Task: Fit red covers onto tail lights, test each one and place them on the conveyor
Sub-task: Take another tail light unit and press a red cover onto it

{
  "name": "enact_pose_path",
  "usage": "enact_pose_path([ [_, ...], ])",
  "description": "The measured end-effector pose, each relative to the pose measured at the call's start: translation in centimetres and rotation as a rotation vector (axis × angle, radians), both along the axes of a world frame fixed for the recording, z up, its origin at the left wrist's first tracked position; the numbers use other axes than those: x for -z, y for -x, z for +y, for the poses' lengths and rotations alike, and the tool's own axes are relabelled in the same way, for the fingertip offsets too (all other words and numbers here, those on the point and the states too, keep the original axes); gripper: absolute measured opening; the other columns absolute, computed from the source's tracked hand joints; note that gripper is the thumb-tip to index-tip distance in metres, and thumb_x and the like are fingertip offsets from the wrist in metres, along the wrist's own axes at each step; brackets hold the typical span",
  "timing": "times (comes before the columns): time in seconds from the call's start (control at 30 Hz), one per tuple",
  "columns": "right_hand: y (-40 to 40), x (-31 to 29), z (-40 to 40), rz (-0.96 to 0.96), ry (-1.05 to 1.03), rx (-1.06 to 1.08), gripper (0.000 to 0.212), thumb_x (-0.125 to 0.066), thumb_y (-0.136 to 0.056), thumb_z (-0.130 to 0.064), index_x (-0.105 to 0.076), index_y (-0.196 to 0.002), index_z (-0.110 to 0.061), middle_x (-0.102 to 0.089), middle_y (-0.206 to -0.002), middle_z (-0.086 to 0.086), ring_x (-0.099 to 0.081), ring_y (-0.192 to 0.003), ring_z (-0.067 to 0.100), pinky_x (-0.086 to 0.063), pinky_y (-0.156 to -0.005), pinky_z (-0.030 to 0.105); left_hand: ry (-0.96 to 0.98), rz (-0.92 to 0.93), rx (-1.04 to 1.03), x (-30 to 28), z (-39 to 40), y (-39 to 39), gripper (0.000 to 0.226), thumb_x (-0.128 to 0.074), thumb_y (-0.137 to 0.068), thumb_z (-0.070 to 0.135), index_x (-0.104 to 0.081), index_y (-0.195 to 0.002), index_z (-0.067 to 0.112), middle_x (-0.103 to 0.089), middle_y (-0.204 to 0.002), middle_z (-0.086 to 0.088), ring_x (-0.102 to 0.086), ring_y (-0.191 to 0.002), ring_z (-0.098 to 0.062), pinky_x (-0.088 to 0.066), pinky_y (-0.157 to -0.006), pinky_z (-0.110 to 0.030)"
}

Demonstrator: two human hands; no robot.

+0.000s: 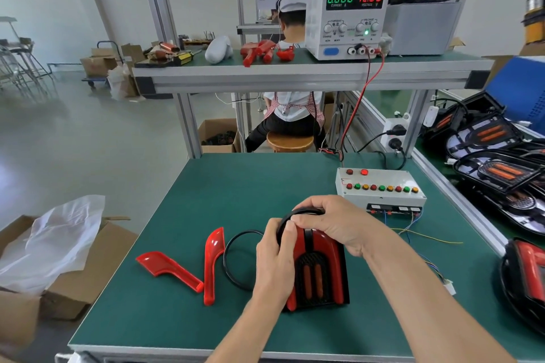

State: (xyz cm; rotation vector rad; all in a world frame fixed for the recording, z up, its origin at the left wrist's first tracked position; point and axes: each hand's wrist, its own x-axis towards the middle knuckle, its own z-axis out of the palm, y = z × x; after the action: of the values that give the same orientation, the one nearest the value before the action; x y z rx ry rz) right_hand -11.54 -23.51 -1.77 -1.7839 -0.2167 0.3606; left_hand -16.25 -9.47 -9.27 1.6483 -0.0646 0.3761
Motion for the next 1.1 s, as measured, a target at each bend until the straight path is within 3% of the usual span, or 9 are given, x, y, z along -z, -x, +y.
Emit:
enact_pose_path([
  [0.17, -0.1, 0.5, 0.2, -0.043, 0.031, 0.034, 0.006, -0.08, -0.085, -0.024, -0.078, -0.091, -0.025, -0.078, -0.09, -0.003, -0.072, -0.089, 0.012, -0.055, -0.084, 0.028, 0.014, 0.011, 0.009, 0.0, -0.1, -0.2, 0.034, -0.048, -0.099, 0.052, -0.064, -0.094, 0.022, -0.067, -0.086, -0.002, -0.06, -0.082, -0.024, -0.05, -0.075, -0.034],
  [0.33, 0.3, 1.0, 0.1, -0.131, 0.053, 0.068, 0.008, -0.078, -0.087, -0.034, -0.076, -0.092, -0.028, -0.077, -0.087, -0.008, -0.07, -0.08, 0.004, -0.052, -0.079, 0.023, 0.031, 0.028, 0.055, -0.1, 0.3, -0.3, 0.034, -0.043, -0.096, 0.059, -0.06, -0.087, 0.031, -0.061, -0.079, 0.014, -0.053, -0.075, -0.008, -0.045, -0.072, -0.022],
  [0.4, 0.4, 1.3, 0.0, -0.161, 0.059, 0.098, 0.009, -0.077, -0.088, -0.037, -0.075, -0.093, -0.03, -0.076, -0.089, -0.011, -0.071, -0.082, 0.003, -0.051, -0.078, 0.022, 0.02, 0.044, 0.084, 0.3, 0.8, -0.2, 0.033, -0.044, -0.095, 0.059, -0.063, -0.1, 0.034, -0.069, -0.094, 0.015, -0.062, -0.088, -0.006, -0.047, -0.081, -0.019],
  [0.57, 0.6, 1.4, -0.9, -0.125, 0.065, 0.075, 0.018, -0.078, -0.084, -0.042, -0.074, -0.098, -0.031, -0.077, -0.094, -0.01, -0.073, -0.088, 0.007, -0.056, -0.086, 0.03, -0.043, 0.109, 0.139, 1.9, 2.3, 1.5, 0.042, -0.052, -0.094, 0.06, -0.064, -0.12, 0.03, -0.074, -0.112, 0.011, -0.068, -0.109, -0.008, -0.051, -0.095, -0.029],
  [0.67, 0.8, 1.2, -1.1, -0.114, 0.054, 0.03, 0.018, -0.08, -0.084, -0.036, -0.074, -0.101, -0.031, -0.078, -0.096, -0.008, -0.073, -0.092, 0.01, -0.057, -0.092, 0.034, -0.116, 0.088, 0.146, 2.7, 2.8, 2.6, 0.032, -0.051, -0.094, 0.064, -0.066, -0.107, 0.038, -0.073, -0.096, 0.019, -0.067, -0.091, 0.001, -0.05, -0.081, -0.017],
  [0.73, 0.8, 1.1, -1.1, -0.127, 0.055, 0.021, 0.015, -0.077, -0.089, -0.03, -0.074, -0.103, -0.03, -0.077, -0.098, -0.009, -0.073, -0.093, 0.009, -0.057, -0.094, 0.036, -0.138, 0.1, 0.159, 2.8, 2.8, 2.9, 0.03, -0.051, -0.095, 0.063, -0.066, -0.1, 0.038, -0.067, -0.082, 0.013, -0.058, -0.076, 0.0, -0.05, -0.072, -0.023],
  [0.9, 0.8, 1.2, -0.8, -0.139, 0.023, 0.022, 0.015, -0.073, -0.092, -0.022, -0.074, -0.106, -0.029, -0.077, -0.101, -0.008, -0.072, -0.096, 0.01, -0.057, -0.093, 0.034, -0.126, 0.106, 0.199, 2.6, 3.1, 2.9, 0.021, -0.054, -0.096, 0.057, -0.066, -0.103, 0.041, -0.071, -0.091, 0.01, -0.061, -0.082, -0.002, -0.052, -0.077, -0.019],
  [1.0, 0.8, 1.5, -0.6, -0.18, 0.013, 0.057, 0.013, -0.073, -0.091, -0.022, -0.074, -0.103, -0.028, -0.076, -0.099, -0.009, -0.072, -0.094, 0.008, -0.056, -0.088, 0.03, -0.156, 0.1, 0.151, 2.6, 3.1, 2.8, 0.01, -0.057, -0.1, 0.047, -0.064, -0.092, 0.048, -0.064, -0.075, 0.021, -0.053, -0.067, 0.004, -0.043, -0.065, -0.01],
  [1.1, 0.6, 2.0, -0.5, -0.2, 0.031, 0.09, 0.013, -0.074, -0.09, -0.028, -0.073, -0.103, -0.03, -0.076, -0.099, -0.012, -0.07, -0.094, 0.004, -0.055, -0.089, 0.029, -0.17, 0.108, 0.116, 2.6, 2.9, 2.7, 0.022, -0.056, -0.102, 0.042, -0.06, -0.082, 0.05, -0.053, -0.064, 0.023, -0.044, -0.059, 0.002, -0.038, -0.059, -0.01],
])
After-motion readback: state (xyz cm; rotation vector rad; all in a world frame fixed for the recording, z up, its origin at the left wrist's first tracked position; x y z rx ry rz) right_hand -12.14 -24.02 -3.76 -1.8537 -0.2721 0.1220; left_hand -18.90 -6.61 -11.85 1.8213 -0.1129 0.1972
